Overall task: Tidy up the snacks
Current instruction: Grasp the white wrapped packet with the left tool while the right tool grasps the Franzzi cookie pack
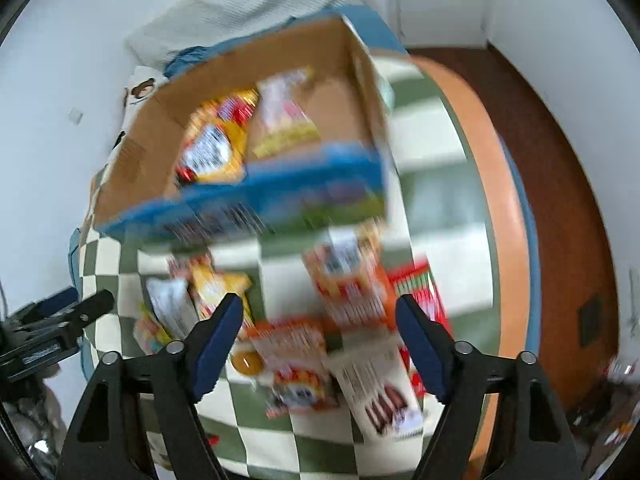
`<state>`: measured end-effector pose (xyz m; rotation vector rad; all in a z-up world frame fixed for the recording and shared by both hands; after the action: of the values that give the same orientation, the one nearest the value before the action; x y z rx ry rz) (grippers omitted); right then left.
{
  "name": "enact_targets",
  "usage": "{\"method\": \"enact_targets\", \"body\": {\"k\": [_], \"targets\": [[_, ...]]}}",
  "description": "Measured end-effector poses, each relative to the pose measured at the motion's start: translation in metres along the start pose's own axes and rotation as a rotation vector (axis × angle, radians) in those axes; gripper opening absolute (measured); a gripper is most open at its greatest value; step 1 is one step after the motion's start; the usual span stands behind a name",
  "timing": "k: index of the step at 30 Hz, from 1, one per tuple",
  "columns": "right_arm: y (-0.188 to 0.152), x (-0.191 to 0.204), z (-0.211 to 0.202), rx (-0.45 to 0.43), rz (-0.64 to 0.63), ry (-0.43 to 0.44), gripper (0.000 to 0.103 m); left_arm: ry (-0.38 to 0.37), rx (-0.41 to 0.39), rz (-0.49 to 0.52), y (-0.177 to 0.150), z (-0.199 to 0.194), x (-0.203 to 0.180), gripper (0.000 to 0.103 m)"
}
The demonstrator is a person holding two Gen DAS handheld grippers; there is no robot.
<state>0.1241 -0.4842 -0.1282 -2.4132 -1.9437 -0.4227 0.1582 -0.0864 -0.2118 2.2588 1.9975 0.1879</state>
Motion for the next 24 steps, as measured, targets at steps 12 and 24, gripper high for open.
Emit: {"method": "enact_targets", "body": {"k": [12, 24], "targets": [[-0.07, -0.053, 0.058, 0.15, 0.03, -0.073, 0.08, 0.068, 0.116, 0.115, 0.0, 0.103, -0.008, 0.05], [-0.1, -0.058, 0.075, 0.227, -0.026, -0.081, 0.065, -0.073, 0.222, 0.069, -0.061, 0.089, -0.03, 0.043]]}}
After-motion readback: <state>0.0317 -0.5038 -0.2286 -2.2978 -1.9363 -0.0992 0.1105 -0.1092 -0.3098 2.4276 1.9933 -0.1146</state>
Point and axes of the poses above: each gripper's, at about its wrist camera, not at the fingertips, and z roughly the way its jaws point, x to its left, y to its top, the point moved 10 cm from there along z, roughly the way its jaws point, and after that the axes turned 5 degrees about z, right-handed, at the moved point
